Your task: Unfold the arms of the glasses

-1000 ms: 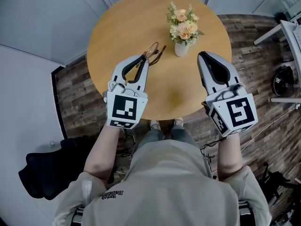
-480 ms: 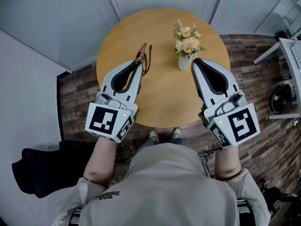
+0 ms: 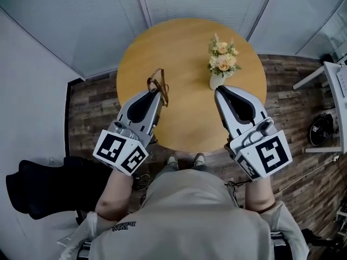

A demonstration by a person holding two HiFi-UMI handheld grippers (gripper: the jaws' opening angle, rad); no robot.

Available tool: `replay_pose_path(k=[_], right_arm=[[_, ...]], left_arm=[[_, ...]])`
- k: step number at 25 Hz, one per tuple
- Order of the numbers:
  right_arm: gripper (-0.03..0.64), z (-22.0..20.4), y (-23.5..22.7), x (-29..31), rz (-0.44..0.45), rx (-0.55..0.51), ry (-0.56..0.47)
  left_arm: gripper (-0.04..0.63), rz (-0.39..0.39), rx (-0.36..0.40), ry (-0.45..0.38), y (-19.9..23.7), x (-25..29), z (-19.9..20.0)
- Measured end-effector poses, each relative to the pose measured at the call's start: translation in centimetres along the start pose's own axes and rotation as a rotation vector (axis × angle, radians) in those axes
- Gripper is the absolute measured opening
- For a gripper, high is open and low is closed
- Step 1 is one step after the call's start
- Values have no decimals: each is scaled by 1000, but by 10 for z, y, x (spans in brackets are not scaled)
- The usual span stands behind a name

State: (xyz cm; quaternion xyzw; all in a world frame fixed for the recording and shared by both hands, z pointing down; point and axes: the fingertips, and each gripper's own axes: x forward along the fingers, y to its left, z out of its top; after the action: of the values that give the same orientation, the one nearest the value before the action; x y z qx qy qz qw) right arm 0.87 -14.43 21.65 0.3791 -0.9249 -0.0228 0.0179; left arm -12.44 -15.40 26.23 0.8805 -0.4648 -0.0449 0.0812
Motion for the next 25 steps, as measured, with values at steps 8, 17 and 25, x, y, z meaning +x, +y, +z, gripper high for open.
replay_pose_path(k=[8, 17, 25], right_arm=[[37, -28, 16, 4, 61, 68, 68], [37, -34, 14, 9, 74, 102, 70], [38, 0, 14, 29, 96, 69, 5]], left_arm=[[41, 3, -67, 32, 7, -10, -20], [41, -9, -32, 46, 8, -7, -22], [41, -48, -14, 55, 1, 2, -22]])
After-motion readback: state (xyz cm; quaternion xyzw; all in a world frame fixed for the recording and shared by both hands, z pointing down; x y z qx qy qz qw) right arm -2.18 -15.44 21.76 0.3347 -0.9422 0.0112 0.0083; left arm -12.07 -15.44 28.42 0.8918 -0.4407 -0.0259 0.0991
